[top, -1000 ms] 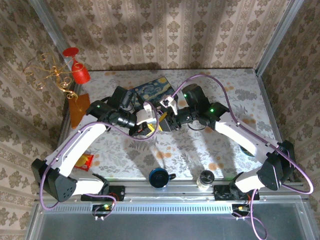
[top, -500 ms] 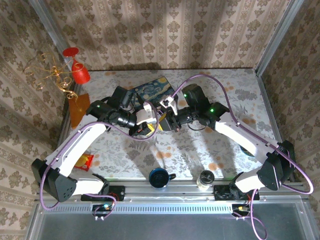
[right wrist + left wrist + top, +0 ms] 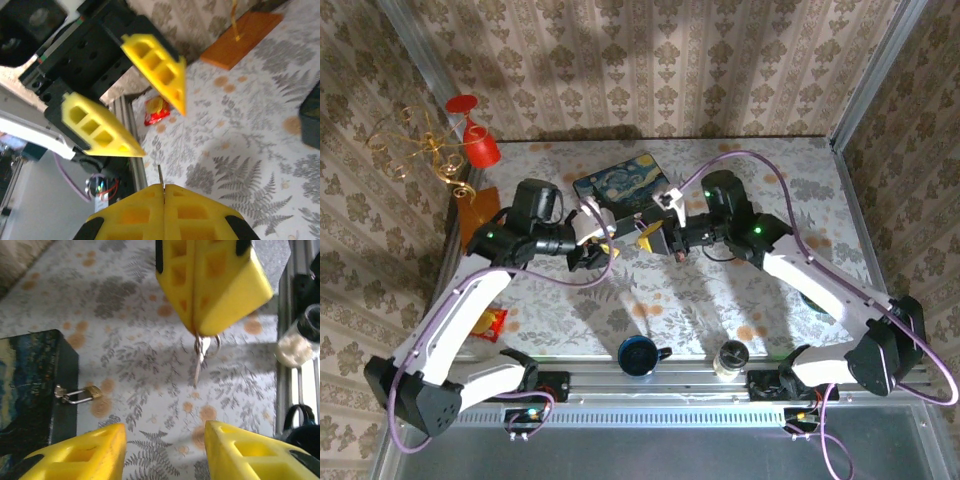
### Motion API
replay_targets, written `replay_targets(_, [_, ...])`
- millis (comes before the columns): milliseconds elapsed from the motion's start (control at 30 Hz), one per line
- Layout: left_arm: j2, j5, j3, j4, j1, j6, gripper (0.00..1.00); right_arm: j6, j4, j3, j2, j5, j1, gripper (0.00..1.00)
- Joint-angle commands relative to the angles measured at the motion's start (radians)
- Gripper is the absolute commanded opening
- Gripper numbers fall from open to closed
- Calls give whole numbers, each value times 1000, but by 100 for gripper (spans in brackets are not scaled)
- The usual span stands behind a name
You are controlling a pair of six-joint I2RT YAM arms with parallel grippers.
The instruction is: Unlock the padlock with the key
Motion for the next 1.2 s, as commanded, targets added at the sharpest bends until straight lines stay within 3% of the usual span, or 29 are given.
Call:
replay_targets(0, [-84, 31, -84, 250, 20, -138, 53, 154, 194, -54, -45, 64, -21, 0])
replay_targets(100, [-158, 29, -208, 517, 38, -298, 58, 229, 280, -83, -57, 64, -23, 0])
replay_targets(233, [-185, 30, -429, 1065, 74, -664, 58, 324, 420, -132, -77, 79, -23, 0])
replay_targets(367, [-52, 17, -554, 1545, 108, -1074, 53, 377, 503, -151, -83, 87, -23, 0])
replay_targets(533, [194, 166, -498, 1977, 134, -1475, 52, 383, 535, -156, -82, 92, -23, 0])
replay_targets(633, [243, 246, -432, 1980, 120, -1509, 55, 378, 537, -157, -82, 104, -26, 0])
replay_targets(767, [219, 280, -416, 1966, 121, -1495, 70, 375, 538, -171, -88, 135, -42, 0])
replay_targets(933, [177, 294, -407, 1872, 124, -1493, 72, 420, 606, -197, -85, 128, -71, 0])
replay_targets(1033, [123, 284, -375, 1647, 128, -1453, 72, 428, 616, -193, -82, 124, -73, 0])
replay_targets(1100, [65, 252, -335, 1383, 126, -1351, 71, 437, 629, -192, -82, 120, -74, 0])
replay_targets(1167, [13, 229, -312, 1232, 126, -1267, 71, 447, 641, -192, -81, 126, -74, 0])
